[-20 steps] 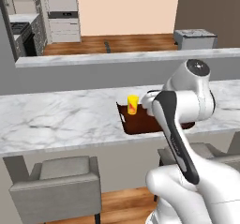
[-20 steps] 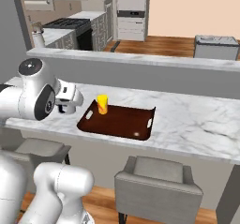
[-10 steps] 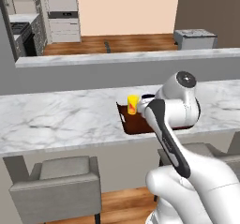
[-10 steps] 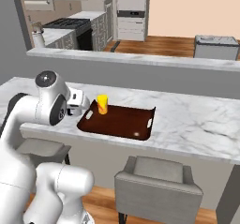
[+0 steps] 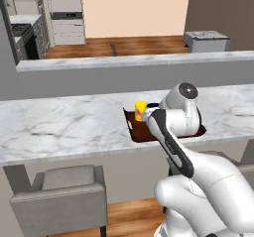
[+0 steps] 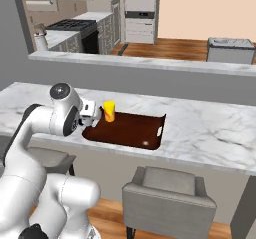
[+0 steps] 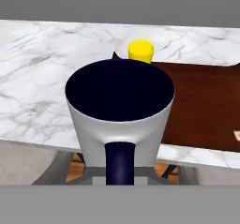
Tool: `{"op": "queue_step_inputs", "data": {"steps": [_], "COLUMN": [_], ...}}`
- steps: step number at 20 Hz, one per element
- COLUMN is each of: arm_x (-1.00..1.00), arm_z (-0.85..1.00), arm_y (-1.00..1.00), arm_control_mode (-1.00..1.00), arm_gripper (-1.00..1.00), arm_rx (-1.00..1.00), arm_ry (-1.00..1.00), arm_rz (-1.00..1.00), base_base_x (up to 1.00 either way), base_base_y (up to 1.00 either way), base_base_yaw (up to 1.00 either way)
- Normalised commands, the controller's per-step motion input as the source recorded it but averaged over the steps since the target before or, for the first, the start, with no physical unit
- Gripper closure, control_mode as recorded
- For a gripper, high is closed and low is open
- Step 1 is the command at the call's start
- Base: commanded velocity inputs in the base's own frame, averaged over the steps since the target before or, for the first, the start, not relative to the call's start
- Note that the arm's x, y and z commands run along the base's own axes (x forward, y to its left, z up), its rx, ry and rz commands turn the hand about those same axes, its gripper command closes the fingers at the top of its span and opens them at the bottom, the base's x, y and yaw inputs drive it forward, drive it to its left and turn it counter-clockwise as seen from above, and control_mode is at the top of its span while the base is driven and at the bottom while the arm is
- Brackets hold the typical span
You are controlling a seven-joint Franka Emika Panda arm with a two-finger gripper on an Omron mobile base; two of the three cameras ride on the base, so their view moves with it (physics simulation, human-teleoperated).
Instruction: There is a tray on the dining counter. Grab the cup, mug, and pitcher and place them on the tray. The pitcher may be placed next to the tray if it cannot fit the tray.
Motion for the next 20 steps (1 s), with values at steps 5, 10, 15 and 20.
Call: {"op": "queue_step_inputs", "data": {"steps": [5,10,15,20], "arm_x": [0.27,0.3,0.31,0.31], "arm_z": [-0.44,-0.41,-0.32,-0.08], "arm_y": [-0.01,0.0,0.0,0.0], "arm_control_mode": [-1.0,-1.0,-1.0,-1.0], "arm_gripper": [1.0,1.0,1.0,1.0], "arm_rx": [0.0,0.0,0.0,0.0], "arm_ry": [0.0,0.0,0.0,0.0], "arm_rz": [0.0,0.0,0.0,0.0], "base_base_x": [0.0,0.0,0.0,0.0], "base_base_y": [0.0,0.0,0.0,0.0], "base_base_yaw": [0.0,0.0,0.0,0.0]}}
